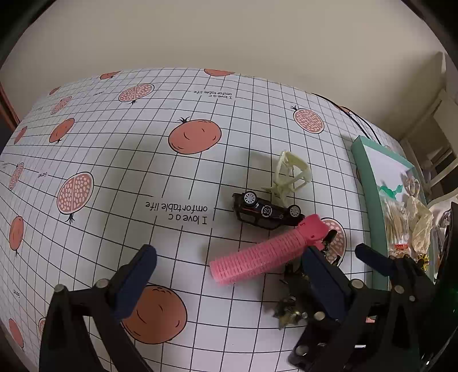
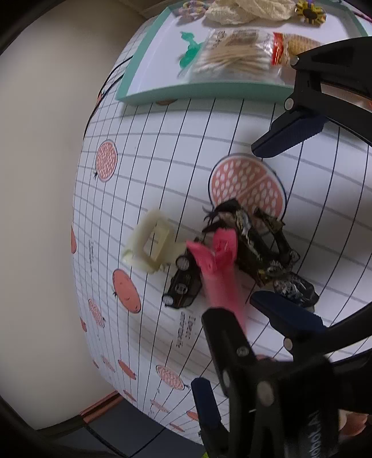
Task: Organize objects
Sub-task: 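Move the left tool to the pink curler while the right tool approaches the black clip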
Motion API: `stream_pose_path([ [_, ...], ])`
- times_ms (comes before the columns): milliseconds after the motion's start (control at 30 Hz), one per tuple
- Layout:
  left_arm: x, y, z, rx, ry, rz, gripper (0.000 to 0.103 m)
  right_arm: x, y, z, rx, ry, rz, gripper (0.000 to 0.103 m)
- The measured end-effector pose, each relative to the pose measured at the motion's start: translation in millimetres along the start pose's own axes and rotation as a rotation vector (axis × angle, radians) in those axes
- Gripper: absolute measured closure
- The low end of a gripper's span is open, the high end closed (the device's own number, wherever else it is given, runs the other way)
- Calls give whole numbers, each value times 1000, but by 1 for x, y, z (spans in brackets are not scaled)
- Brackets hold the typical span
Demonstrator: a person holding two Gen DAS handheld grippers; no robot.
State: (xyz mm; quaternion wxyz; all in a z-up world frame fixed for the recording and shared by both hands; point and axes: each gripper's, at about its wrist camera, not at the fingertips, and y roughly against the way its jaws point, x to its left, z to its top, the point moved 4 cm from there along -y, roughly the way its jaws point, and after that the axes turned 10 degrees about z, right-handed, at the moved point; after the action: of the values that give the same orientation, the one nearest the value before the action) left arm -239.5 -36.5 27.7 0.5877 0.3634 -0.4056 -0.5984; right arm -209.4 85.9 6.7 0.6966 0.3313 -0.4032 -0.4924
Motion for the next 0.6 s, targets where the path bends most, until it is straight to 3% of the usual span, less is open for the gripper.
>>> stream_pose_path([
  [367,-15,-6,-3,7,-40,17,10,-10,10,0,35,30,-24,15],
  [600,-24,-14,-7,26,-58,21,21,-14,11,-2,48,21,-7,18],
])
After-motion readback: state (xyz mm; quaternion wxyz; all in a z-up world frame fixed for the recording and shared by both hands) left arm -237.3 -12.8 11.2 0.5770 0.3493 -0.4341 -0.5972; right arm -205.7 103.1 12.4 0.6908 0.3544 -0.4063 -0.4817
